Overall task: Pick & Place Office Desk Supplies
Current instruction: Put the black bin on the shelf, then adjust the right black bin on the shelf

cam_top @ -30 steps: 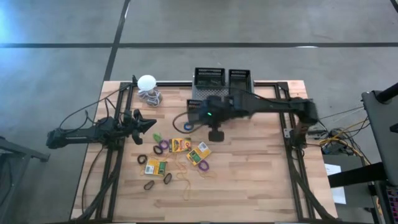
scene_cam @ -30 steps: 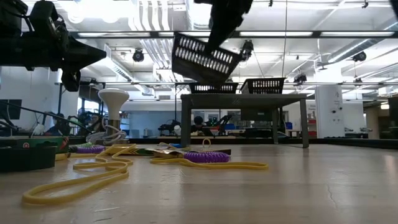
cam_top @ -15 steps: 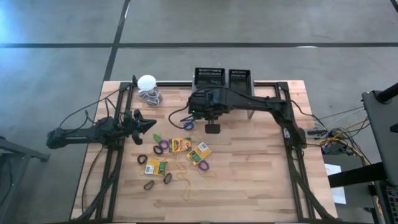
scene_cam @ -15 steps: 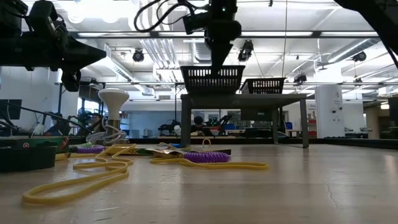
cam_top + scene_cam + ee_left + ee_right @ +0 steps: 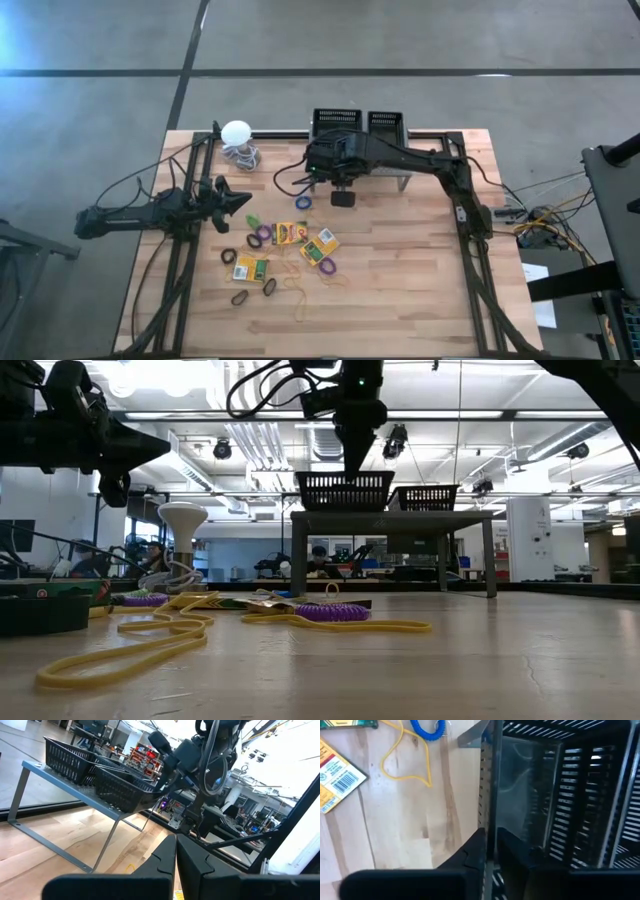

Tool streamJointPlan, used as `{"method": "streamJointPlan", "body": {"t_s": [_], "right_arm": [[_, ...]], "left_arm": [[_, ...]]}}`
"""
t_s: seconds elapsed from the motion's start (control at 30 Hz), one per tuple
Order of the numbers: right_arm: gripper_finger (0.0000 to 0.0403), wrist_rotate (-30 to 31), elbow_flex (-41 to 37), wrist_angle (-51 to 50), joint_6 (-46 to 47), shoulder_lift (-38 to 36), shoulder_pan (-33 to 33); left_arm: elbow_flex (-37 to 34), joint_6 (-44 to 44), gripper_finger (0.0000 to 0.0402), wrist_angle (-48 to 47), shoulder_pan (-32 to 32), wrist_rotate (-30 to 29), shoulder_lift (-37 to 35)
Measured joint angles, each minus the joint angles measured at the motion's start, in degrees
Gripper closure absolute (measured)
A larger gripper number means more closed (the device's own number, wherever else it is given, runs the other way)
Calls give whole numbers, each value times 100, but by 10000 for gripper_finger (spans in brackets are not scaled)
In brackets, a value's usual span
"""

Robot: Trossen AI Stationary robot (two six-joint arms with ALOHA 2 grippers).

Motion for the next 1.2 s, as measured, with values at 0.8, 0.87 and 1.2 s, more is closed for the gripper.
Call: {"method": "streamJointPlan", "body": {"t_s": [0.8,0.87,1.2], "right_arm": [[259,755,-11,-320,-153,-74,-20],[259,768,-11,-426,-91,-176,3],[264,757,-774,-337,474,-1396,419]], "left_arm": [[-1,-2,382,0,0,30,0],[-2,-6,382,0,0,66,0],[0,-47,382,-13,0,105,3]]}}
